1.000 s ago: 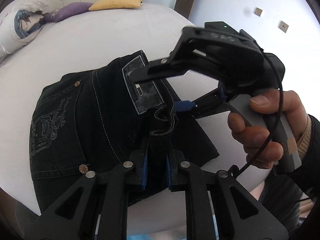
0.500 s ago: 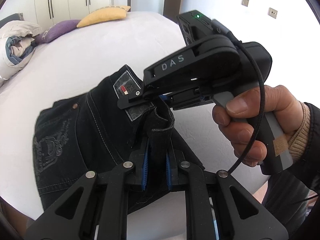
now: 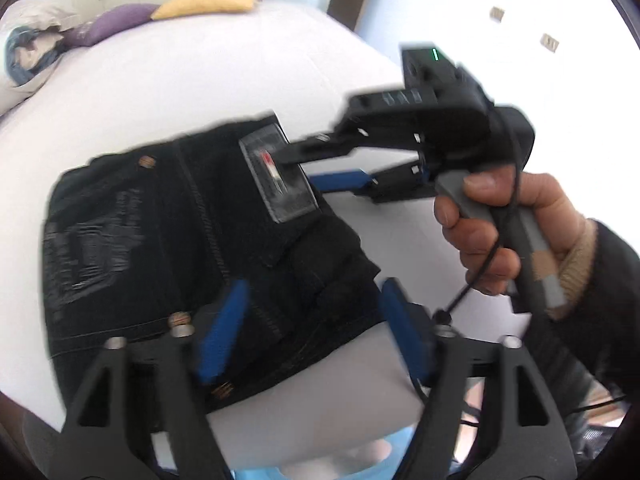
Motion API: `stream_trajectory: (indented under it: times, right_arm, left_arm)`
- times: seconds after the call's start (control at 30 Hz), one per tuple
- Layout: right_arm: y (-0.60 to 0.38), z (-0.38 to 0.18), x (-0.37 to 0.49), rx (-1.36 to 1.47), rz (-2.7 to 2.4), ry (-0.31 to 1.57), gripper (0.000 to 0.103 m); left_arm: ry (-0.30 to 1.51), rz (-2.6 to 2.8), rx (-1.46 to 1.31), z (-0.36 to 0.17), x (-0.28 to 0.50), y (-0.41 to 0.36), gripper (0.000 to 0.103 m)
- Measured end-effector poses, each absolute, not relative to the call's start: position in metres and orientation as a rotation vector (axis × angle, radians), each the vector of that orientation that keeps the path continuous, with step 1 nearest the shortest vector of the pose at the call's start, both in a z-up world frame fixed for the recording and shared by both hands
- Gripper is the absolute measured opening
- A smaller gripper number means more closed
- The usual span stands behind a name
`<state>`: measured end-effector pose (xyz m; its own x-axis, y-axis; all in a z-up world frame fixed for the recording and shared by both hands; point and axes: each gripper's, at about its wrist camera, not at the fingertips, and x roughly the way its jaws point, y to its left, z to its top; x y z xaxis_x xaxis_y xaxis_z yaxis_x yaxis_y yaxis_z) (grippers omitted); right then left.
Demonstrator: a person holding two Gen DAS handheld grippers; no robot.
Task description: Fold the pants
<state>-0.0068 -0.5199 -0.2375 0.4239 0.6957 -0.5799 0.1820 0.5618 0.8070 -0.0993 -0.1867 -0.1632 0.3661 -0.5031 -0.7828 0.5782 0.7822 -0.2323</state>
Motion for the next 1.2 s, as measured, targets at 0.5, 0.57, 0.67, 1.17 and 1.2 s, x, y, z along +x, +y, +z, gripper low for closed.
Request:
stream_trajectory:
  times: [0.5, 0.57, 0.67, 1.17, 1.2]
  right_arm:
    - [-0.460, -0.243, -0.006, 0.888, 0.587, 1.175, 0.046]
    - [-0.467, -0.246, -0.019, 0.912, 0.591, 1.145, 0.037]
    - [-0.478, -0.243, -0.037, 0.926, 0.565, 1.117, 0.037]
    - [-0.450, -0.216, -0.041, 0.801, 0.573, 1.138, 0.065]
    - [-0.452, -0.215, -0.045, 0.809, 0.576, 1.120, 0.065]
  left_arm:
    - [1.095, -0.390, -0.080, -0.198, -0.006, -0.068, 0.074]
    - [1.128, -0.357, -0.074, -0.208, -0.005, -0.068, 0.076]
    - [1.141, -0.338, -0.071, -0.211, -0.005, -0.071, 0.081]
    - [1.164, -0.320, -0.091, -0.216, -0.007, -0.064, 0.084]
    - [1.170, -0.318, -0.084, -0.214, -0.008, -0.063, 0.084]
